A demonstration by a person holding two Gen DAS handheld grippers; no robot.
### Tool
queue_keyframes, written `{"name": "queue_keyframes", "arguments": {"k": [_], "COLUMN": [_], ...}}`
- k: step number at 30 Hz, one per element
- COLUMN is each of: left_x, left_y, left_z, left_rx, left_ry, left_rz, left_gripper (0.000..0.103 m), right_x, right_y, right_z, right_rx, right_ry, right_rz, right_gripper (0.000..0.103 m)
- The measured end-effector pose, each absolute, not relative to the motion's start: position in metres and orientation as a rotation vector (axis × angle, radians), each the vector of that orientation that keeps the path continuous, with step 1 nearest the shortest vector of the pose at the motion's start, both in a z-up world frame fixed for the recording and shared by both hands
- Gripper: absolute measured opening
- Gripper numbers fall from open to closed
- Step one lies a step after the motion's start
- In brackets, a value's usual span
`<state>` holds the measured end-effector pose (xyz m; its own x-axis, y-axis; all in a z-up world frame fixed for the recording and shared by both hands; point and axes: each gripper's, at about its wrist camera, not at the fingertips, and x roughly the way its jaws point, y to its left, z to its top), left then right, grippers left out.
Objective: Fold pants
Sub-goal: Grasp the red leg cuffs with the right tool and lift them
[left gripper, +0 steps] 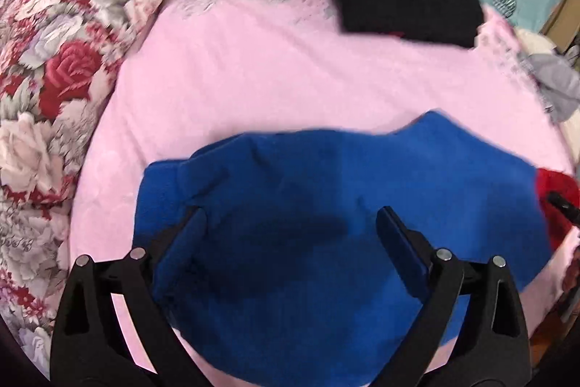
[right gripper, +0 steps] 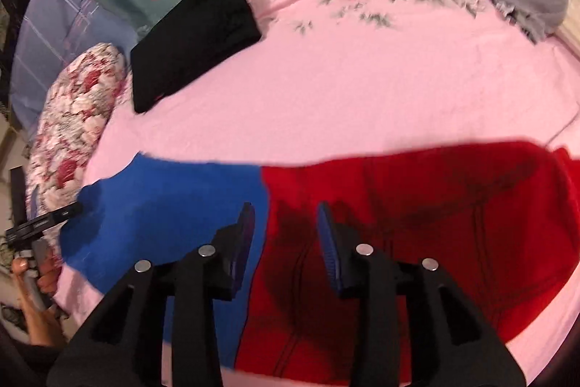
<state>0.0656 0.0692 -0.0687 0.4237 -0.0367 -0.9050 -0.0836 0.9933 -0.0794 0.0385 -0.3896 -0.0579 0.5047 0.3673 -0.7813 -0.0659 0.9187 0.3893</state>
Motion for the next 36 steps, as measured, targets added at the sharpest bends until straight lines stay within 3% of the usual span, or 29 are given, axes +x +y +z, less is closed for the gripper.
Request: {"name": "queue_keyframes", "arguments": {"k": [4, 10, 18, 22, 30, 36], "left_x": [0.056, 0.03, 0.027, 0.023, 0.032, 0.055], "left_y": [0.061, 0.06, 0.046, 0.038, 0.037, -0.002], "left_z": [-0.066, -0.03, -0.072, -0.071, -0.038, -0.075], "left_rx": [-0.067, -0.135, 0.019, 0.073, -0.148, -0.04], "left_ry": [1.139, 1.062, 1.137, 1.147, 1.081, 1.162], "left_rz": [0.013, -0.079, -0.028, -0.021, -0.172, -0.195], "left_gripper": [0.096, 0.099, 0.099, 0.099, 0.099, 0.099], "right_x": [0.027, -0.011, -0.043, -0.049, -0.024, -0.005], "right_y": [-0.433, -0.461, -0.496, -0.505, -0.499, -0.493], "right_z": [-0.06, -0.025, -0.023, -0.021, -0.054, -0.058], "right_rx": [0.359, 0.3, 0.461, 0.45, 0.568, 0.529], "right_ry": [1.029, 0.901, 0.816, 0.789, 0.925, 0.911], "right_rz": [0.193, 0.048, -0.098, -0.209, -0.13, -0.136], "right_gripper": [0.032, 0.036, 0.038, 0.06, 0.06, 0.056]}}
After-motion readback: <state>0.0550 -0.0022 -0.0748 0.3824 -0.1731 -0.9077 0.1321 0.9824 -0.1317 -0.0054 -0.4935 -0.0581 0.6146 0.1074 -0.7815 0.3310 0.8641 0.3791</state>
